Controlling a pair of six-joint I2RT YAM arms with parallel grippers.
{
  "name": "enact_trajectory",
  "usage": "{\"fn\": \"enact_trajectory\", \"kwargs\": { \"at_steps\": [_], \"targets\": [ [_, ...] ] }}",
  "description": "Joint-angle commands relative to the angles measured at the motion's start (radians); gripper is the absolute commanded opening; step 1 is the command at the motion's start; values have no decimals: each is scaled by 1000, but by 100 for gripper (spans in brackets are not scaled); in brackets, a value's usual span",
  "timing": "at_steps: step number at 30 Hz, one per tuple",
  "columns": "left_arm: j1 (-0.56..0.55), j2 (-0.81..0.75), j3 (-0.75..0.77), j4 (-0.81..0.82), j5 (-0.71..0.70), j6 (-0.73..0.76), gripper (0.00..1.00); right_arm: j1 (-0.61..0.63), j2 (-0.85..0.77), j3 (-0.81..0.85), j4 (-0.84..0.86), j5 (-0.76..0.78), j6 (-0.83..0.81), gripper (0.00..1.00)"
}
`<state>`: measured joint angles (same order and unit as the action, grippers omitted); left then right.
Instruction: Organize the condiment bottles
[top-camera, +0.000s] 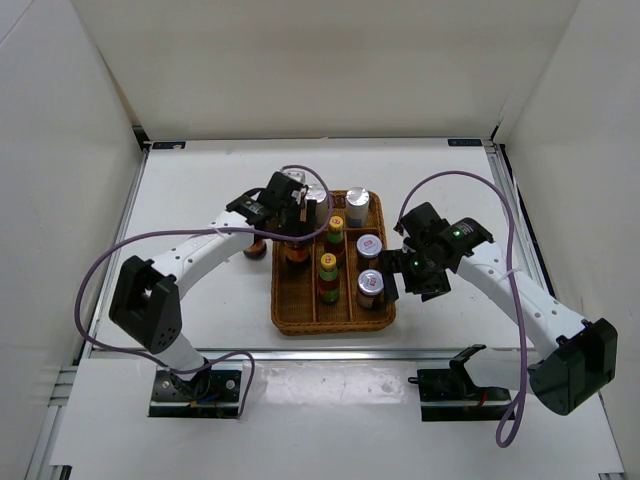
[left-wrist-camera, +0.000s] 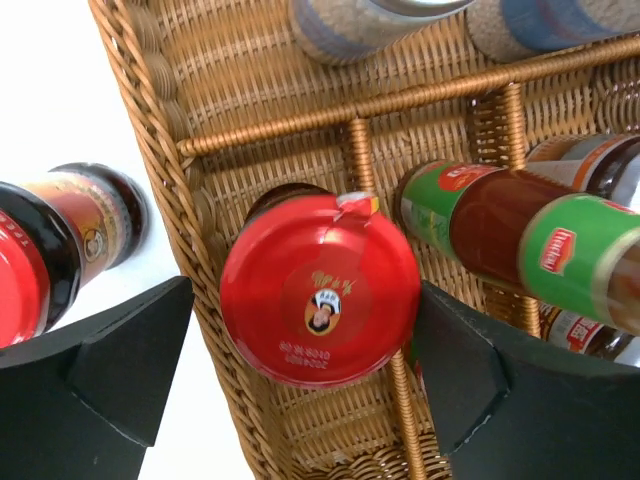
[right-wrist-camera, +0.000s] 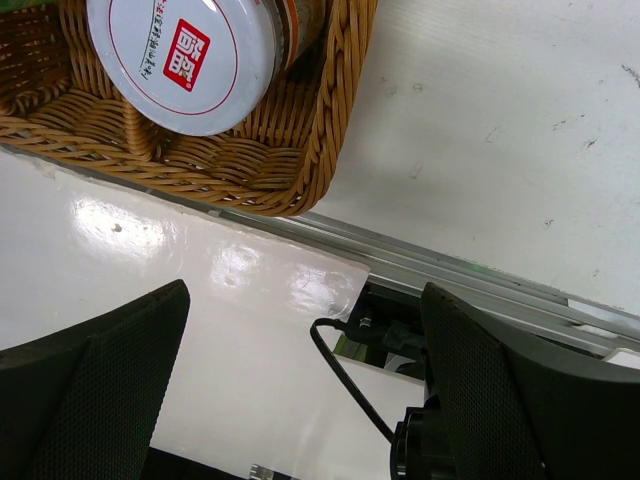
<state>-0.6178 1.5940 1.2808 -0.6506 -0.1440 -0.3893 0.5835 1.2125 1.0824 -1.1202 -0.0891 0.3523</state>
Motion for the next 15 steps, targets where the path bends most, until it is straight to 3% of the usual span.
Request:
{"fn": "enact_trajectory", "kwargs": {
  "at_steps": [1, 10, 15],
  "targets": [
    [-5, -29, 72, 16, -37, 9, 100, -2, -1, -1, -3, -8, 2, 100],
    [4, -218, 160, 6, -166, 105, 100, -2, 19, 8, -12, 2, 2, 100],
    [139, -315, 34, 6, -175, 81, 100, -2, 38, 8, -12, 2, 2, 100]
  ]
}}
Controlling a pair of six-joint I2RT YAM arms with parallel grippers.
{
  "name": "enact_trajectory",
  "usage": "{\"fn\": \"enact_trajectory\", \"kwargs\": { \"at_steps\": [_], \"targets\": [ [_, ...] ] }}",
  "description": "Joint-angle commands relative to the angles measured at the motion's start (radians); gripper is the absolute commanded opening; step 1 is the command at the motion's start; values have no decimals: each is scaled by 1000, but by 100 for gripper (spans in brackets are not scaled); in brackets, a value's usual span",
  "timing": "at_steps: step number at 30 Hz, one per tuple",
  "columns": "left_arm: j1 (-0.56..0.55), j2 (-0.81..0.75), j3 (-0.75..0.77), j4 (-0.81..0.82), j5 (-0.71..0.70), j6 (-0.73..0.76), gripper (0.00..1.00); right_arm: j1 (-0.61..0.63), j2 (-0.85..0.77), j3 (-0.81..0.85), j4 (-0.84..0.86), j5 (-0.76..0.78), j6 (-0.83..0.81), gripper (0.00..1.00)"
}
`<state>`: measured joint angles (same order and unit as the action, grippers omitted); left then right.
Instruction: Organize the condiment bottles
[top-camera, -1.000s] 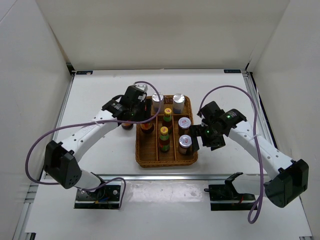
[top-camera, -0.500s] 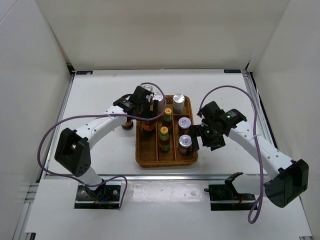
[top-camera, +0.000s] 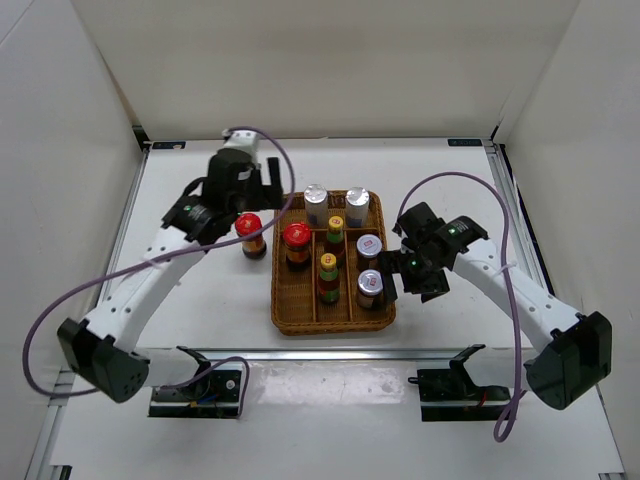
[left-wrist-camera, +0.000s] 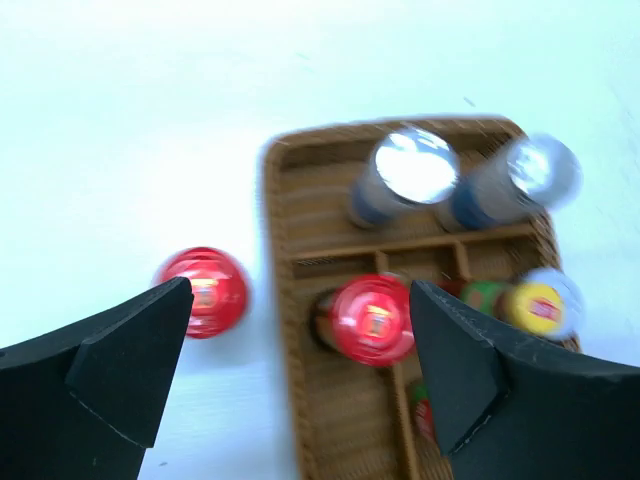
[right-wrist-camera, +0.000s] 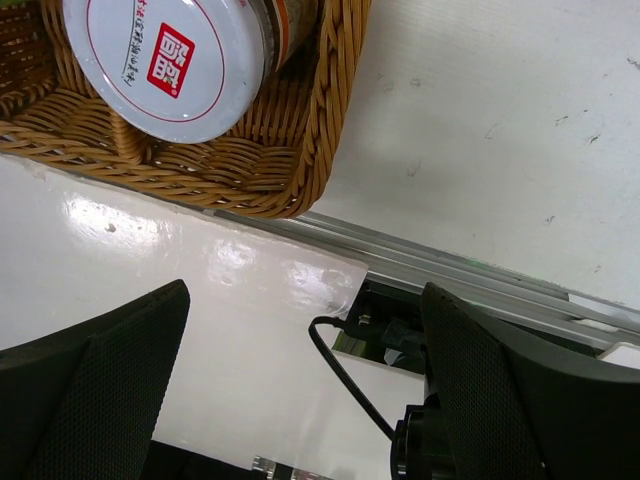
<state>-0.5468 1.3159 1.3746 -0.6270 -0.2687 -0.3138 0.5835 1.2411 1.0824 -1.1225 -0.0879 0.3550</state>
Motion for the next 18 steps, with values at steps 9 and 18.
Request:
{"fn": "enact_trajectory", "kwargs": {
  "at_steps": [9, 18],
  "targets": [
    [169, -29, -261, 47, 31, 25, 100, -2, 27, 8, 0, -9, -10, 100],
    [169, 54, -318, 142, 29, 24, 100, -2, 27, -1, 0, -18, -10, 100]
  ]
}}
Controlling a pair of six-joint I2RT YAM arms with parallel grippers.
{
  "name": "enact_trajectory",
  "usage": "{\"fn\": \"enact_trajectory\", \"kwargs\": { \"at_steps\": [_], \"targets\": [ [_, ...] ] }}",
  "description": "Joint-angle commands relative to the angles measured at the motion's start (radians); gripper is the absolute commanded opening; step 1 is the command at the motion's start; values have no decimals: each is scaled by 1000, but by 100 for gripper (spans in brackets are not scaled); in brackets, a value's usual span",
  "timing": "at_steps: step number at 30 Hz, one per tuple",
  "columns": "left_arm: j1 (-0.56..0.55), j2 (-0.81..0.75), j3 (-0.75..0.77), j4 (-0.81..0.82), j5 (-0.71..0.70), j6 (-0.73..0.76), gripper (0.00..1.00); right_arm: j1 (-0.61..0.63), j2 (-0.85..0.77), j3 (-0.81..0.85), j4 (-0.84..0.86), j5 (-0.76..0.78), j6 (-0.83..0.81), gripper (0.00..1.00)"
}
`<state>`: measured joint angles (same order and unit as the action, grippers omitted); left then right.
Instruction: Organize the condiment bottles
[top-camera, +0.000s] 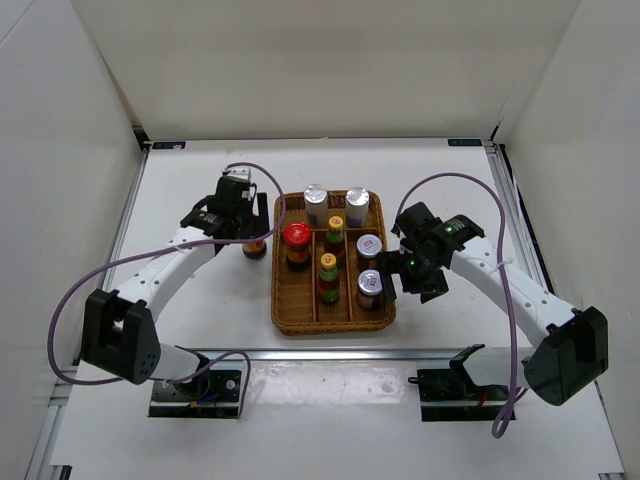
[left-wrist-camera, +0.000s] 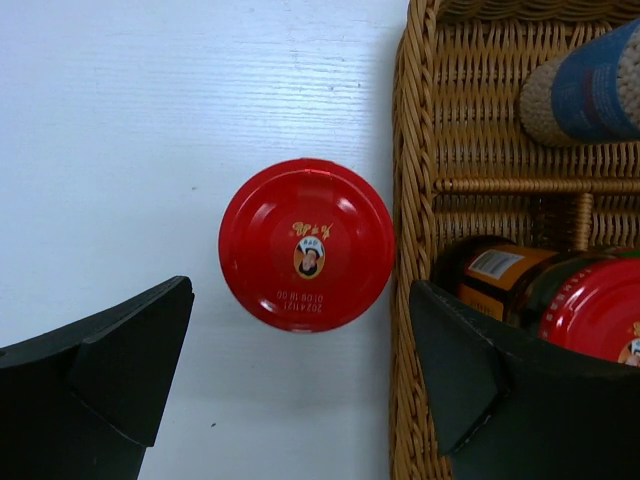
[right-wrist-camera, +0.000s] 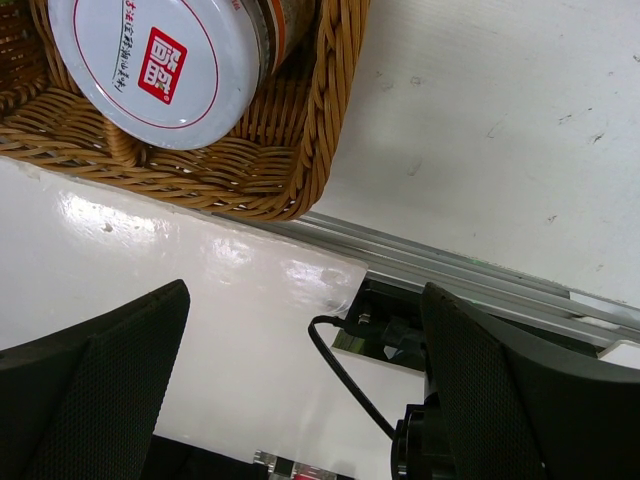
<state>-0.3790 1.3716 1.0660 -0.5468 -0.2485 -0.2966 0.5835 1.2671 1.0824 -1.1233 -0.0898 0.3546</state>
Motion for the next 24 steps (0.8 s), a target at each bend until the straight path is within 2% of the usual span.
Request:
{"fn": "enact_trajectory", "kwargs": {
  "at_steps": [1, 8, 10, 11, 12, 15, 18, 22, 24],
  "targets": [
    [2, 23, -9, 73, 9, 16, 100, -2, 2, -1, 0, -16, -9, 100],
    [2, 115, 12, 96, -20, 25, 100, -2, -8, -1, 0, -16, -9, 100],
    [2, 125, 23, 96, -11, 25, 85, -2, -8, -1, 0, -16, -9, 100],
    [2, 126, 37, 96, -11, 25, 75, -2, -8, -1, 0, -16, -9, 100],
    [2, 126, 46, 84, -11, 25, 48, -2, -8, -1, 0, -16, -9, 100],
    [2, 77, 100, 32, -35, 34, 20, -2, -26, -1, 0, -16, -9, 100],
    [2, -2, 164, -27, -48, 34, 11, -2, -26, -1, 0, -16, -9, 100],
    [-11, -146, 186, -87, 12, 45, 11, -2, -26, -1, 0, -7, -19, 100],
    [-47, -250, 125, -87, 3, 34, 11, -2, -26, -1, 10, -7, -19, 100]
  ]
}}
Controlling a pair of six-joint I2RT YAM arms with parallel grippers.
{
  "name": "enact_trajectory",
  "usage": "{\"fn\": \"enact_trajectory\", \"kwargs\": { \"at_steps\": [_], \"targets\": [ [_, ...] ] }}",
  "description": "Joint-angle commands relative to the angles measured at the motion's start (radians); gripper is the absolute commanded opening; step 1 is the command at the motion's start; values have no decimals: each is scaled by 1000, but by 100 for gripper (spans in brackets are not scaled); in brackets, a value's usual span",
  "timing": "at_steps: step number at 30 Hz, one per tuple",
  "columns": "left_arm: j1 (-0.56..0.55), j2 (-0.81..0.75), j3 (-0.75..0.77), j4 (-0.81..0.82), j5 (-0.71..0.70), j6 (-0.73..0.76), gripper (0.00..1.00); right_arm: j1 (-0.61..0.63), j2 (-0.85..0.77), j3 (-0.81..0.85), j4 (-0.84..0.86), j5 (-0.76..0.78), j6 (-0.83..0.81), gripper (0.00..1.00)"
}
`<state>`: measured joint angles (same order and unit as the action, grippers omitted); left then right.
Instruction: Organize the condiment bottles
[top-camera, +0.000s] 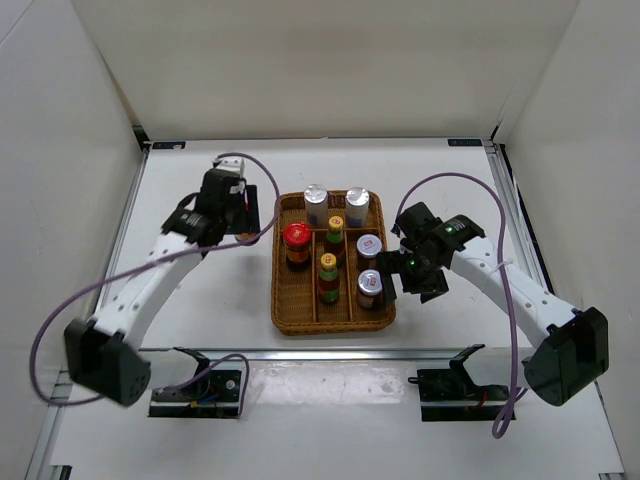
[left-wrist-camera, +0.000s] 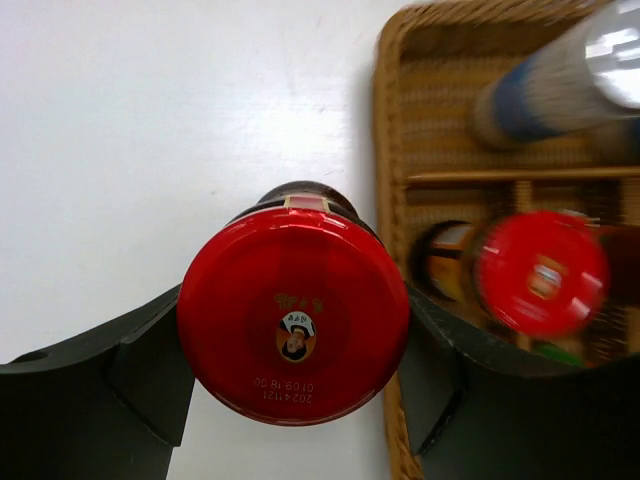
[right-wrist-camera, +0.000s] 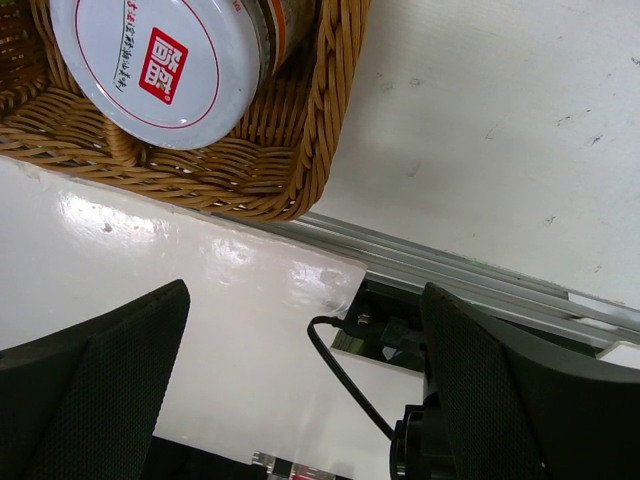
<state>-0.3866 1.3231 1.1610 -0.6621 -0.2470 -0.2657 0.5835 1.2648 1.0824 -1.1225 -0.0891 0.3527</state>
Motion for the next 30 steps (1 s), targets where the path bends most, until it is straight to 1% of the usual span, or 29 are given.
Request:
{"fn": "enact_trajectory", "kwargs": {
  "at_steps": [1, 2, 3, 6, 8, 9, 10, 13, 18, 19, 20, 21, 26, 28, 29, 30],
  "targets": [
    [-49, -234, 10, 29, 11, -22, 11, -2, -24, -1, 9, -8, -17, 100],
    [-49, -263, -10, 29, 29, -38, 11, -2, -15, -1, 9, -8, -17, 100],
    [-64, -306, -47, 29, 78, -53, 11, -2, -15, -1, 9, -8, -17, 100],
    [-121, -347, -113, 29, 167, -116, 11, -2, -15, -10, 9, -17, -17, 100],
    [-156, -361, -138, 29, 196, -167, 11, -2, -15, -10, 18, -17, -17, 100],
    [-181, -361, -148, 29, 196, -179, 11, -11, -5, -10, 18, -17, -17, 100],
    [-228, -361, -158, 38, 180, -190, 11, -11, -5, -10, 18, -17, -17, 100],
    [-299, -352, -182, 38, 120, -201, 11, -11, 4, -10, 18, -26, -17, 100],
    [-346, -294, -221, 73, 84, -219, 11, -11, 13, -10, 18, -37, -26, 100],
    [-347, -257, -234, 87, 84, -219, 12, -11, 13, -10, 18, -37, -26, 100],
    [-359, -237, -250, 104, 84, -219, 18, -11, 13, -10, 18, -37, -26, 100],
    [-359, -216, -250, 137, 84, -219, 20, -11, 13, -10, 18, -46, -26, 100],
    [-380, -67, -251, 173, 95, -219, 21, -11, 22, -10, 18, -46, -26, 100],
    [-380, -35, -239, 173, 104, -219, 25, -11, 22, -10, 18, -46, -26, 100],
    [-389, -15, -239, 173, 104, -219, 28, -11, 22, -10, 18, -46, -26, 100],
    [-390, -15, -227, 173, 104, -219, 45, -11, 22, -10, 18, -46, -26, 100]
  ]
}}
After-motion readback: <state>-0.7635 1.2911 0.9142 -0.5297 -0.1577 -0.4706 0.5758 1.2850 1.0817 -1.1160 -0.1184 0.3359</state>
